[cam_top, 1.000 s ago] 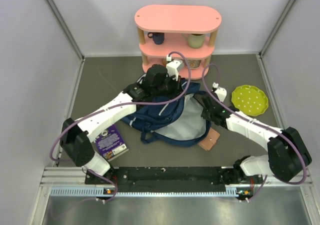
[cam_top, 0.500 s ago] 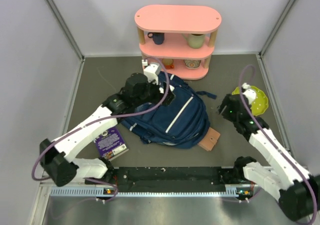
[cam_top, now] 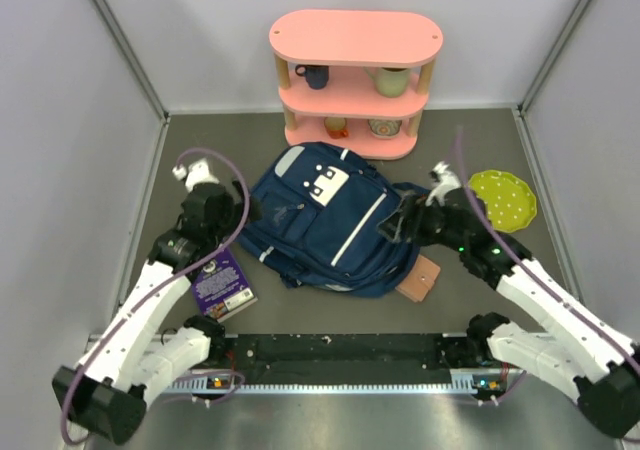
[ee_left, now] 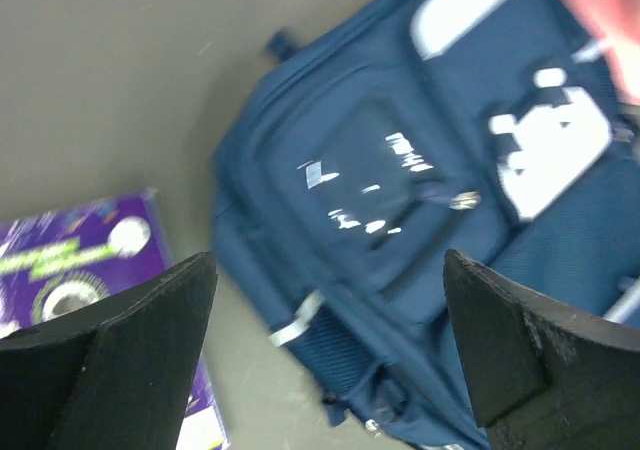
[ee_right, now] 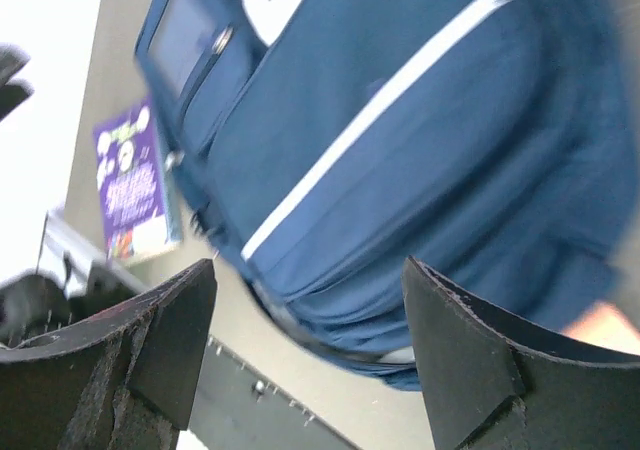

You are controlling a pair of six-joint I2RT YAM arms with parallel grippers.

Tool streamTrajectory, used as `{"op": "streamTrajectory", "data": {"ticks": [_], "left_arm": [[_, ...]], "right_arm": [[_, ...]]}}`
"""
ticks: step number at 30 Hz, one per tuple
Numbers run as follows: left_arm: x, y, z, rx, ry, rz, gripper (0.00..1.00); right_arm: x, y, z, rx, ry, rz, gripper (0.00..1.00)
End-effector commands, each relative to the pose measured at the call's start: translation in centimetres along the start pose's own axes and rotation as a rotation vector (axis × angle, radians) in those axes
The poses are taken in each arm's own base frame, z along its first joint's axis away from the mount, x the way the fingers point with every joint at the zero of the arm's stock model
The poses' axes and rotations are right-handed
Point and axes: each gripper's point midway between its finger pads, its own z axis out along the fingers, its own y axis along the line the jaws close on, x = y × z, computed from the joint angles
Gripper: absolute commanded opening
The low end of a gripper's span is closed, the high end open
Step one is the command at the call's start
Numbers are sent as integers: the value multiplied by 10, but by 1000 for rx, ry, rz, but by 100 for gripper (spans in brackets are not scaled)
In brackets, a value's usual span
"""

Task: Pack the student bag
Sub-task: Adjust the student bag at the center of the board, then pick up the book from the center of the board.

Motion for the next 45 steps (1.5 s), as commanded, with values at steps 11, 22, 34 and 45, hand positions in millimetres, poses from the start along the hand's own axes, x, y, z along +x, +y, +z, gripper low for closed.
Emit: {"op": "streamTrajectory", "data": {"ticks": [11, 22, 34, 45], "left_arm": [[72, 144, -28, -435, -22, -462, 98], [107, 153, -13, -420, 57, -536, 98], [103, 200, -30, -656, -15, -561, 98], [123, 221, -20, -732, -75, -633, 98]], "right_arm": [[91, 183, 45, -545, 376, -167, 73], [151, 218, 76, -586, 540, -215, 72], [198, 246, 96, -615, 642, -250, 70], [233, 248, 140, -500, 659, -242, 70]]}}
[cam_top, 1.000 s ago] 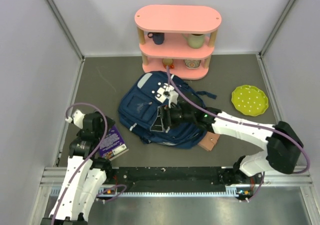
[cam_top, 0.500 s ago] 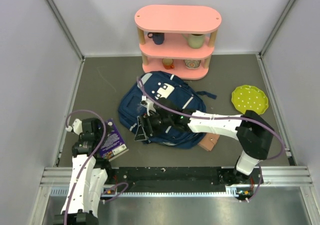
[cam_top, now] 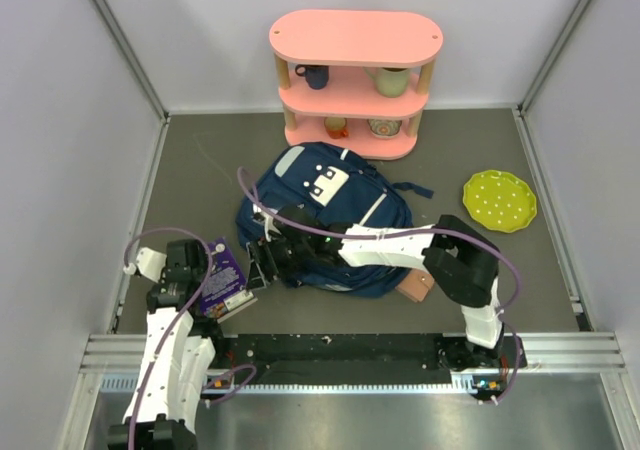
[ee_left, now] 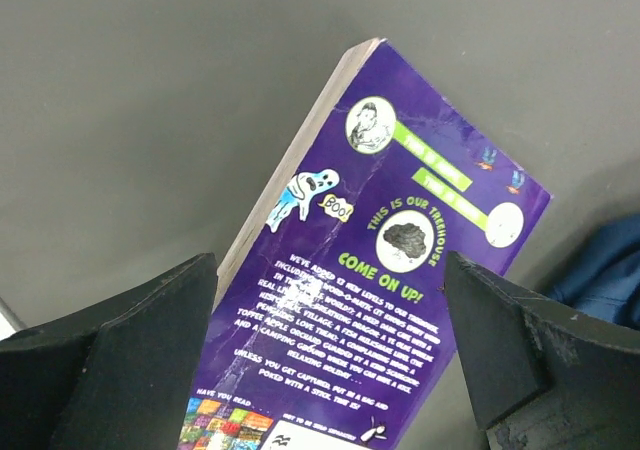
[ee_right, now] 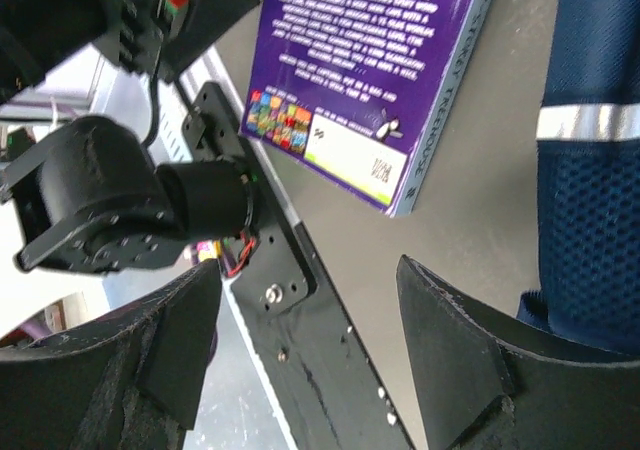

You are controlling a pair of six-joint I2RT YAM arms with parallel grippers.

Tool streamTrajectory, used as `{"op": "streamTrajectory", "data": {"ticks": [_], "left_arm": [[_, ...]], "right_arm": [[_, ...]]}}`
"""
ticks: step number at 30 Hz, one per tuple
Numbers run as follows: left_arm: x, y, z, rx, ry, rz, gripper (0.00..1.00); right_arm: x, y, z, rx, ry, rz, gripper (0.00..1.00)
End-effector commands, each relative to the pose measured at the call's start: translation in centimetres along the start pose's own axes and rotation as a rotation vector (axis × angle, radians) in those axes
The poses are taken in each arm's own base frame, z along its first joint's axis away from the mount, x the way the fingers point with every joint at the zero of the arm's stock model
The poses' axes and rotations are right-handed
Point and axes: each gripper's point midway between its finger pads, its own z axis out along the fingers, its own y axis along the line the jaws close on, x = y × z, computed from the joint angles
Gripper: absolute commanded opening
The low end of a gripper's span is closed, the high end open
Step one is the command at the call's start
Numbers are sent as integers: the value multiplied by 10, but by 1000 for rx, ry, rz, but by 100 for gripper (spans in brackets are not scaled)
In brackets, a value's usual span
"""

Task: Pack the student bag
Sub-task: Pick up the book from the center of the board.

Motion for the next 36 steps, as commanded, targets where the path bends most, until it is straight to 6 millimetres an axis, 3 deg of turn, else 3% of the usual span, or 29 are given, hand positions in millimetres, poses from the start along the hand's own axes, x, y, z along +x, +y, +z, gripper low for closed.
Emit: {"op": "streamTrajectory", "data": {"ticks": [1, 9, 14, 15, 16, 19, 22, 23, 26, 27, 29, 30, 33, 36], "left_arm": [[7, 2, 15, -1, -10, -52, 98], [35, -31, 16, 178, 131, -2, 98], [48, -32, 14, 221, 184, 34, 93], [51, -33, 13, 234, 195, 35, 91], [56, -36, 13, 258, 216, 31, 86], [65, -37, 14, 284, 247, 25, 79], [70, -40, 13, 310, 270, 33, 66], [71, -42, 12, 322, 278, 37, 53], [70, -44, 10, 334, 274, 44, 38], [74, -48, 5, 366, 303, 46, 28], [72, -53, 2, 394, 300, 47, 22], [72, -54, 0, 401, 301, 48, 11], [69, -62, -7, 446, 304, 50, 0], [66, -70, -14, 491, 302, 51, 0]], "right_arm": [[-16, 1, 21, 42, -53, 4, 70], [-11, -35, 55, 146, -39, 53, 71], [-20, -53, 57, 239, -98, 95, 71], [-13, -63, 62, 261, -81, 106, 71], [-17, -64, 65, 271, -83, 111, 72], [-5, -78, 80, 277, -20, 150, 72], [4, -85, 89, 254, 28, 194, 70], [4, -85, 90, 254, 30, 196, 69], [1, -87, 86, 256, 19, 199, 61], [3, -88, 85, 258, 18, 200, 58], [0, -87, 82, 256, 8, 201, 57], [1, -89, 82, 258, 11, 202, 56], [3, -90, 82, 255, 20, 210, 56], [5, -90, 81, 246, 25, 207, 56]]}}
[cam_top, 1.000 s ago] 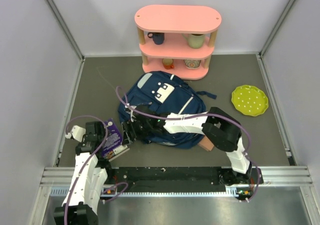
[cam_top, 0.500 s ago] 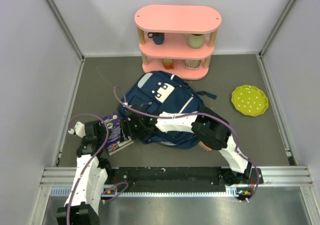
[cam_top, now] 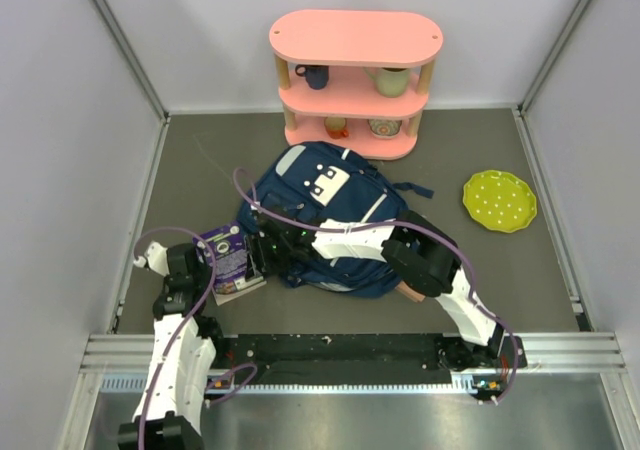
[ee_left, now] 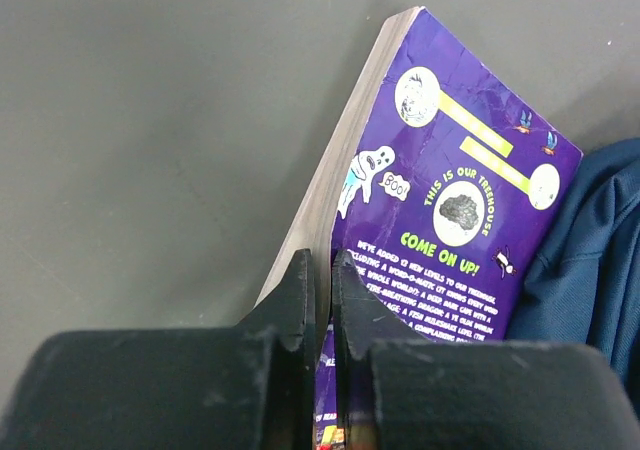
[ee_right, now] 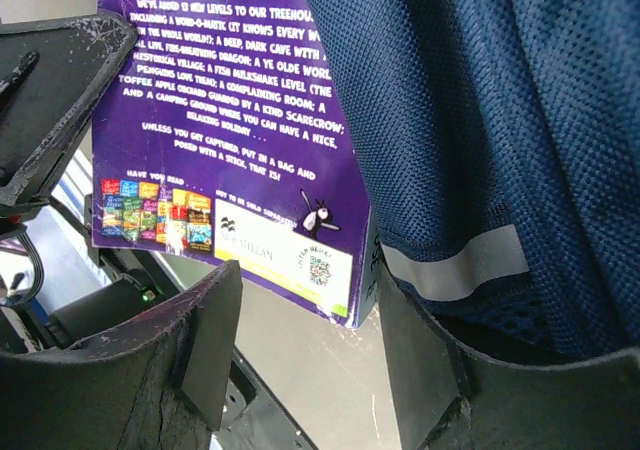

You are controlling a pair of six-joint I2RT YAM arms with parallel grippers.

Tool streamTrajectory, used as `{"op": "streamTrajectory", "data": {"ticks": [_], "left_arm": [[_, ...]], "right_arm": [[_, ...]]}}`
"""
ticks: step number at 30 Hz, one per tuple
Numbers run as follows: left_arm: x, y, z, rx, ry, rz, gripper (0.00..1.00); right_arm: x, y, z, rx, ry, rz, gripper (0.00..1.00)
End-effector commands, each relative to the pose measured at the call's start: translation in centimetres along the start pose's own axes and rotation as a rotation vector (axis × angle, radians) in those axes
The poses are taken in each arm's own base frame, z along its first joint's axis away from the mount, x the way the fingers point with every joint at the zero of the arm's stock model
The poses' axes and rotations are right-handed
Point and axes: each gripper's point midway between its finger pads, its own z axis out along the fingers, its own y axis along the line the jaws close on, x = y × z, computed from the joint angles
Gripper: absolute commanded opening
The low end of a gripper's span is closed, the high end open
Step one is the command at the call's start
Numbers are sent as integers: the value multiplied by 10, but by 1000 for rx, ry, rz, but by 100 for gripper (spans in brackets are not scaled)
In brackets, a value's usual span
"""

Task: Pack the student bag
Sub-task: Pick up the book from the center of the board.

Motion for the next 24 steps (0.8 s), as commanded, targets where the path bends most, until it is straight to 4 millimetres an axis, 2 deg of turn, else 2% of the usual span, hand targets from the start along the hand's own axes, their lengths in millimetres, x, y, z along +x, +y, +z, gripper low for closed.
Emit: {"op": "streamTrajectory", "data": {"ticks": [1, 5, 6, 8, 9, 12, 15, 17, 19, 22, 24], "left_arm": [[35, -58, -28, 298, 238, -28, 0], [26, -69, -40, 334, 231, -4, 0], [16, -77, -47, 353, 209, 8, 0], [6, -83, -55, 367, 182, 23, 0], [-6, -93, -64, 399, 151, 39, 0], [-24, -108, -82, 453, 102, 59, 0], [-36, -124, -101, 523, 80, 75, 0], [-41, -133, -109, 563, 70, 76, 0], [-46, -143, -119, 604, 63, 82, 0], [-46, -144, -118, 611, 64, 94, 0], [-38, -144, -115, 632, 89, 94, 0]], "right_arm": [[10, -16, 21, 1, 9, 5, 56], [6, -5, 14, -54, 12, -24, 56], [6, -5, 11, -64, 13, -27, 57], [-2, 10, 0, -130, -9, -60, 60], [-2, 11, -3, -145, -11, -62, 62], [-14, 31, -25, -228, -41, -90, 66], [-25, 49, -47, -295, -67, -115, 69], [-33, 63, -64, -328, -97, -132, 70], [-40, 64, -73, -333, -125, -132, 71], [-48, 67, -81, -363, -136, -123, 72], [-49, 68, -83, -385, -132, -107, 72]]}}
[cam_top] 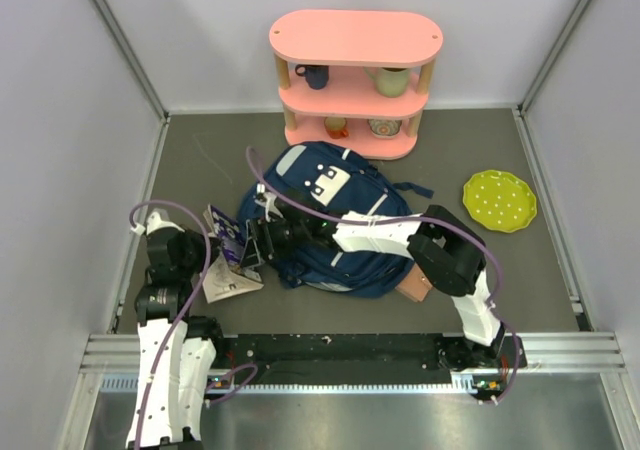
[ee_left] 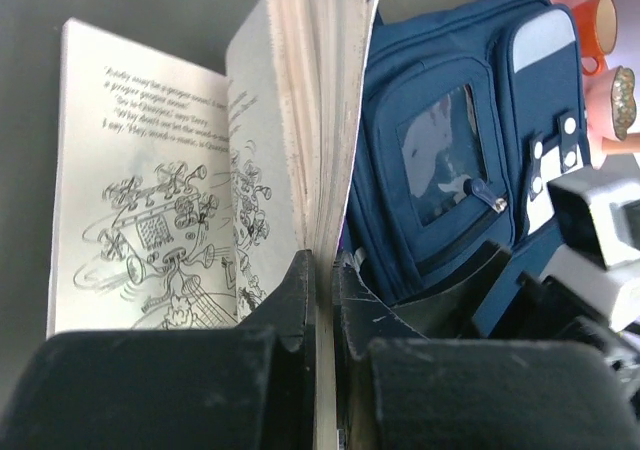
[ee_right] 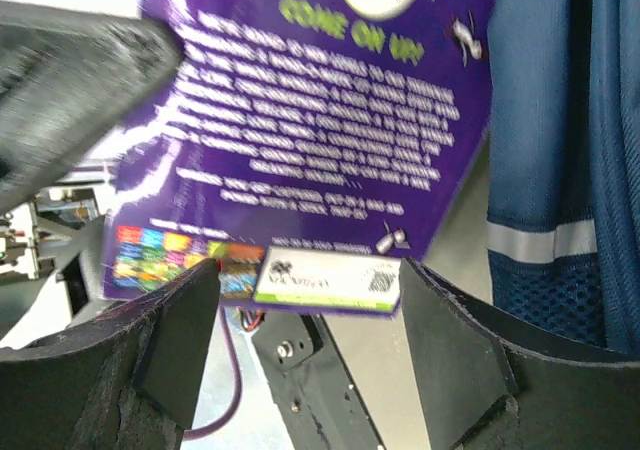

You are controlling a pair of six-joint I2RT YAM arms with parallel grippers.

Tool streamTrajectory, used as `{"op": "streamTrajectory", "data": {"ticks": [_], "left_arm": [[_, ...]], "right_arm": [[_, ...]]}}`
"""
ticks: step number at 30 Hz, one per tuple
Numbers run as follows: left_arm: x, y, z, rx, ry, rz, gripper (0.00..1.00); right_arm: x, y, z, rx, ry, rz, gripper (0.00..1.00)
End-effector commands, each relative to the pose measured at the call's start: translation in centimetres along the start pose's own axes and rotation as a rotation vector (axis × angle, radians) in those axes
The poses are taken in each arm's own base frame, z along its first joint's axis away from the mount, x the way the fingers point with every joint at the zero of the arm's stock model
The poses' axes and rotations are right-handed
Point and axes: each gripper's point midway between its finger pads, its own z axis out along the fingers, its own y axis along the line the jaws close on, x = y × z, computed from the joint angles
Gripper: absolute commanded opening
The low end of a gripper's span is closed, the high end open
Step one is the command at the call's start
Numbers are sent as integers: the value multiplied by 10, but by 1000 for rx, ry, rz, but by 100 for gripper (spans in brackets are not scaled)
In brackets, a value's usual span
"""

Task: Pack the student bag
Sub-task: Pick up the book from the center of the board.

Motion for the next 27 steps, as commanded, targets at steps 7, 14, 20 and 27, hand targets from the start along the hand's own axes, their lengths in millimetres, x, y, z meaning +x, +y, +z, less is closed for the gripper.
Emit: {"op": "streamTrajectory", "data": {"ticks": [7, 14, 20, 27], "left_arm": [[-3, -59, -13, 303, 8, 3, 0], [-49, -91, -51, 340, -142, 72, 0], [-69, -120, -83, 430, -201, 82, 0], [-46, -145, -78, 600, -53, 26, 0]], "right_arm": [[-31, 28, -18, -92, -91, -22, 72], [-48, 15, -59, 29, -220, -31, 75], [-72, 12, -131, 111, -390, -32, 76], [-81, -24, -210, 256, -566, 39, 79]]}}
